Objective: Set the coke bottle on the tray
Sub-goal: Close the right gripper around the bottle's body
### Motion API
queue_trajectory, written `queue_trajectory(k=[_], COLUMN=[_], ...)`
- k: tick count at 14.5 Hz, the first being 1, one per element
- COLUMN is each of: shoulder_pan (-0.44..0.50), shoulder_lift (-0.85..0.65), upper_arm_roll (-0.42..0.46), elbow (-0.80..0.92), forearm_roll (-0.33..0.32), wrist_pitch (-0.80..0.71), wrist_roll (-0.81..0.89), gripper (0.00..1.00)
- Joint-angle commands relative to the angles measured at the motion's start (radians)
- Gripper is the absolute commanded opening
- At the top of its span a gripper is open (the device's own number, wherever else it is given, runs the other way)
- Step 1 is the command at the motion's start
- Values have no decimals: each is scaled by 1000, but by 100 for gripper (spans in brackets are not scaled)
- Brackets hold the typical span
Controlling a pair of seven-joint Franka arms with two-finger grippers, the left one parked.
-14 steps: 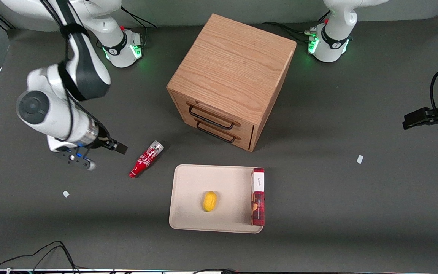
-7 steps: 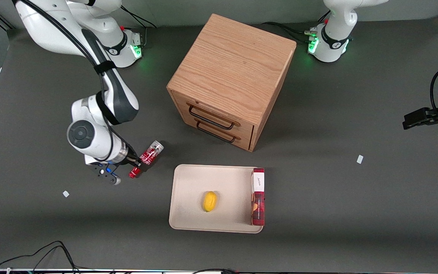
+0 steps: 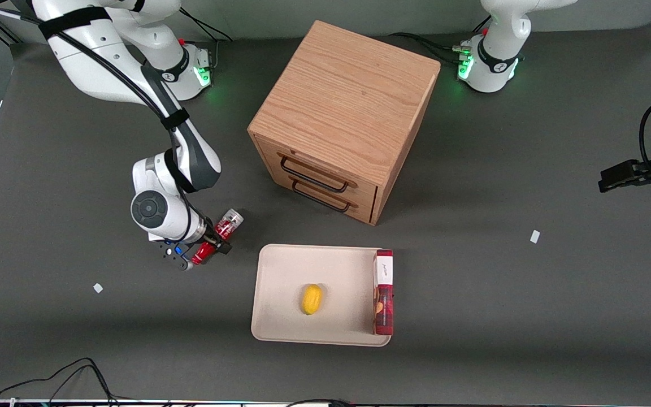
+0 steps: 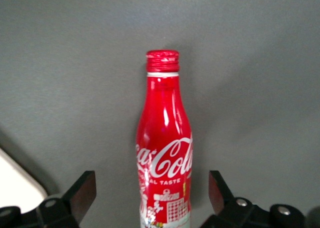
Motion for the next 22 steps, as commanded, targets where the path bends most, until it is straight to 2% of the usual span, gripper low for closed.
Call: queue_trajectory(k=[1,7,9,11,12,14,16,17,22], shoulder_pan=[-1,-5,-8,-12,-12,-13,-13,-13,-12], shoulder_lift=[-8,16,16,16,16,22,24,24,-14], upper_arm_roll=[0,-2,-2,0,0,-2,-2,-2,-4], elbow=[-74,-109,-112,-111,-109,-105,-103,-101,-80], forearm_roll=[-8,-16,-28,-28,-28,-30,-30,-30,-30], wrist_pitch=[93,174,179,180,180,180,180,179,144], wrist_roll=[32,32,32,32,32,29,29,29,15], gripper=[100,100,83,51,38,26,5,0,0])
